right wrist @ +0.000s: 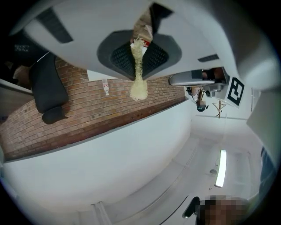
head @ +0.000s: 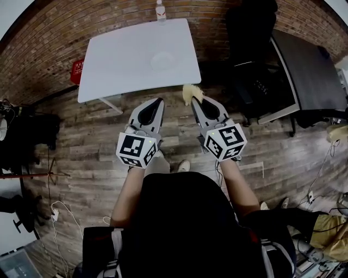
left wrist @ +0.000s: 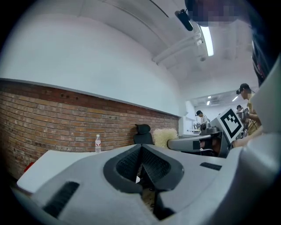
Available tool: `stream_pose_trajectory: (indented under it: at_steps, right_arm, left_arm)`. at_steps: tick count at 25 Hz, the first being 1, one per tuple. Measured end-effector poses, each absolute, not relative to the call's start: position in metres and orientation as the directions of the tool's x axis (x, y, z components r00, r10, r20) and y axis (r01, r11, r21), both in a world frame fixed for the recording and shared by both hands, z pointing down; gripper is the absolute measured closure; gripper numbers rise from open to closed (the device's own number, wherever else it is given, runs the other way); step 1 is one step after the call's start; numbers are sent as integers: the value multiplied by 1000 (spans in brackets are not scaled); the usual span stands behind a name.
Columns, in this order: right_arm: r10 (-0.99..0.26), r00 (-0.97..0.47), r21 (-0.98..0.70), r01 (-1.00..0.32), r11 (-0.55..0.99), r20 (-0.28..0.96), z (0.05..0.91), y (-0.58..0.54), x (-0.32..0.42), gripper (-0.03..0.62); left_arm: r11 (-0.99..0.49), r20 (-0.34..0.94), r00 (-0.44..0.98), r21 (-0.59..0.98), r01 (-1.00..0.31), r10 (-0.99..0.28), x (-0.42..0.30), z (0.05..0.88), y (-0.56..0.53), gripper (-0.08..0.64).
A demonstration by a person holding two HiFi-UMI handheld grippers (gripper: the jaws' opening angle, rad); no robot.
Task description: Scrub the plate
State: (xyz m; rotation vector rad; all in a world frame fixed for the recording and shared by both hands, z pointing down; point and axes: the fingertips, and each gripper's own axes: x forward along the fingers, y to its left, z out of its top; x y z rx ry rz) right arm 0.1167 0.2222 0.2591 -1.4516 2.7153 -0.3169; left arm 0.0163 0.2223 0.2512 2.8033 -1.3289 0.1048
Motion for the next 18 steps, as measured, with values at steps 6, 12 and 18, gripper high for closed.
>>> stream_pose_trajectory:
  at_steps: [6, 12, 18]
  right_arm:
    - [-818, -571, -202, -810, 550, 62, 263, 210, 112, 551]
    - [-816, -572, -199, -812, 549, 80, 266, 186, 107, 551]
    - [-811, -576, -203, -810, 550, 103, 274, 150, 98, 551]
  left_arm:
    - [-616, 76, 615, 2, -787, -785, 11, 255, 211, 540]
    - [-611, 74, 610, 15, -792, -789, 4, 258, 185, 540]
    - [-592, 88, 595, 61, -804, -799, -11, 266, 149, 540]
